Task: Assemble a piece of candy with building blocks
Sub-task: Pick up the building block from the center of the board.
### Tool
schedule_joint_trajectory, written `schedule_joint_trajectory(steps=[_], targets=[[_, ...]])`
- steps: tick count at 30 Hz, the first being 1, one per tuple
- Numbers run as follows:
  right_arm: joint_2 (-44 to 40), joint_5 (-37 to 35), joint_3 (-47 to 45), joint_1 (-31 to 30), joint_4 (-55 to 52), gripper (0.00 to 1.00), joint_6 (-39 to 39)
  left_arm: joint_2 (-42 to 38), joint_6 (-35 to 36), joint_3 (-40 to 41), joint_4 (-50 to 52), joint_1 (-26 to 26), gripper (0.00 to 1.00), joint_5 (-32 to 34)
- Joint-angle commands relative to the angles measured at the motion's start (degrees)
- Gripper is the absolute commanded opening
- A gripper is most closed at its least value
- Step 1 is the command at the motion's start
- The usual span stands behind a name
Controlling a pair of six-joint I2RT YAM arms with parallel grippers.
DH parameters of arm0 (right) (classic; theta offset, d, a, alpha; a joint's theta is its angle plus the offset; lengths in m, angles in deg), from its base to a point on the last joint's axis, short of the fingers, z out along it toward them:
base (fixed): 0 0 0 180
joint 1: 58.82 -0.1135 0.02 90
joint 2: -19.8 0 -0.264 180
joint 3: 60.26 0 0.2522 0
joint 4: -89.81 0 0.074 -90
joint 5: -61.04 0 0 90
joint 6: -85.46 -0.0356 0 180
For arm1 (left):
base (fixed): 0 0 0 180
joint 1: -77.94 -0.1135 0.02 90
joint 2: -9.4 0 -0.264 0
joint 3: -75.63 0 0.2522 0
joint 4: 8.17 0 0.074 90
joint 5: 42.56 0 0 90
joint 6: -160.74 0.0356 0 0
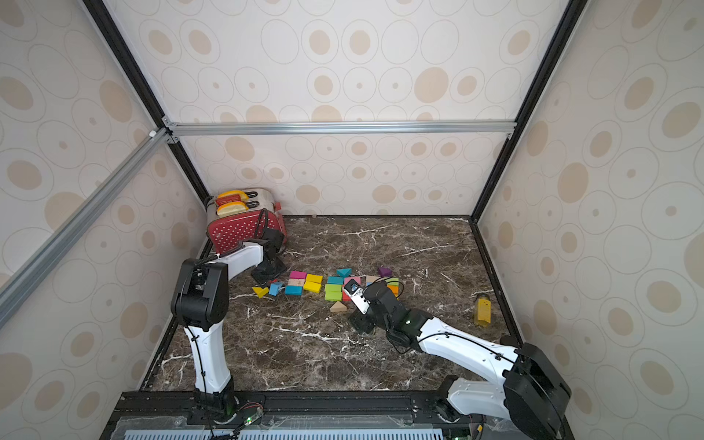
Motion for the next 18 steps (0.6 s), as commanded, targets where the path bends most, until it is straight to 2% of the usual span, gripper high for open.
schedule_joint_trajectory(steps=[1,10,18], targets=[[0.64,0.25,-0.86,0.17,0.74,0.82,-0.68,2.57,-2.59,-2.45,1.11,-0.7,0.65,0.53],[0.42,0.42,-0.78,0.15,0.45,0.82,-0.68,3.87,-4.26,-2.03,0.74,-0.86,0.53,1.59],[0.72,0.69,-0.67,0.19,0.43,0.82,-0.86,1.95,-2.99,-1.05,0.42,-0.85,0.34,3.25]])
